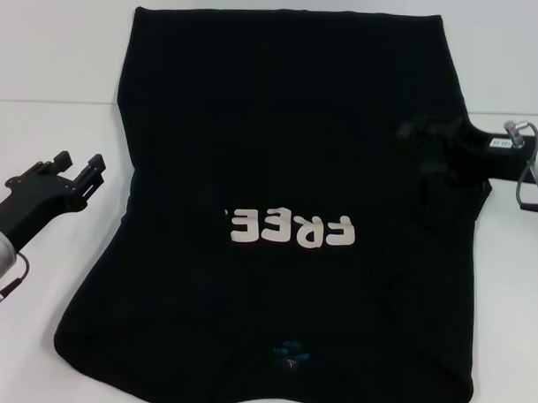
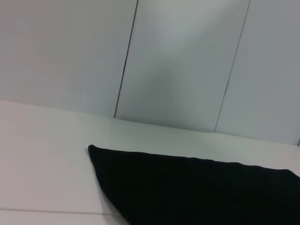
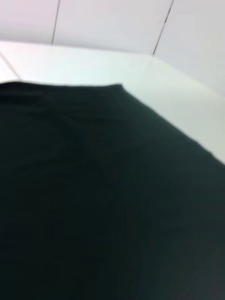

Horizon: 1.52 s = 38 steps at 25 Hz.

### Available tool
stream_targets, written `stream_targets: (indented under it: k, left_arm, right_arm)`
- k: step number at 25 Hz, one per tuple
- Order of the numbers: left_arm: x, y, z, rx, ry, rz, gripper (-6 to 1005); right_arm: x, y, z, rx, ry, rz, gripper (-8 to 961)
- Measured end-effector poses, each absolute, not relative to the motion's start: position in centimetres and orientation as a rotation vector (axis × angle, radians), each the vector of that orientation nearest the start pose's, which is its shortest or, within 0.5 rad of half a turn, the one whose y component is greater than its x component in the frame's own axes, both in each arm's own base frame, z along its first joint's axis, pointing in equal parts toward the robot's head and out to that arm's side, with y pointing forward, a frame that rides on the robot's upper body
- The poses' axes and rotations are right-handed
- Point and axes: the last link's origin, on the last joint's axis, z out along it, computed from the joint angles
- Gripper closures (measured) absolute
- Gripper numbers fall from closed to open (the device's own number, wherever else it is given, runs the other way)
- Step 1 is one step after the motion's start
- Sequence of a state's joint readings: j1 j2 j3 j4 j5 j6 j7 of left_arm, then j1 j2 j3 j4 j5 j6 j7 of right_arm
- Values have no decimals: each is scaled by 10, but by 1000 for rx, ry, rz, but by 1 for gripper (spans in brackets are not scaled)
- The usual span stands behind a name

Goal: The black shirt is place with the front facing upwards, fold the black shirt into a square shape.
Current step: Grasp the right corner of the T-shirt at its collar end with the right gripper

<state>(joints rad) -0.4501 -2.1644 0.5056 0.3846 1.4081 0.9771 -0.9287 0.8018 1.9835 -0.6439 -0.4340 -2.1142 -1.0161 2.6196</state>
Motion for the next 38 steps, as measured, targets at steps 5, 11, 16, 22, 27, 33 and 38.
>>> stream_targets:
  k: [5, 11, 16, 22, 27, 33, 38]
  left_arm:
    - [-343, 347, -5, -1795, -870, -712, 460]
    - [-342, 347, -8, -1801, -866, -709, 460]
    - [-342, 348, -7, -1799, -867, -710, 460]
    - [-341, 348, -8, -1802, -871, -712, 460]
    - [-343, 347, -8, -1797, -877, -711, 460]
    - [-346, 345, -8, -1791, -886, -703, 460]
    - [-345, 346, -10, -1794, -890, -704, 460]
  right_arm:
    - [248, 438, 11, -1812, 2002, 763, 152]
    - [267, 425, 30, -1868, 2008, 661, 56]
    - [282, 413, 43, -1895, 2011, 515, 38]
    - [283, 407, 34, -1963, 1963, 399, 39]
    - [282, 411, 28, -2009, 1869, 373, 41]
    - [280, 415, 31, -2026, 1794, 375, 49]
    - [282, 414, 30, -2027, 1792, 371, 60]
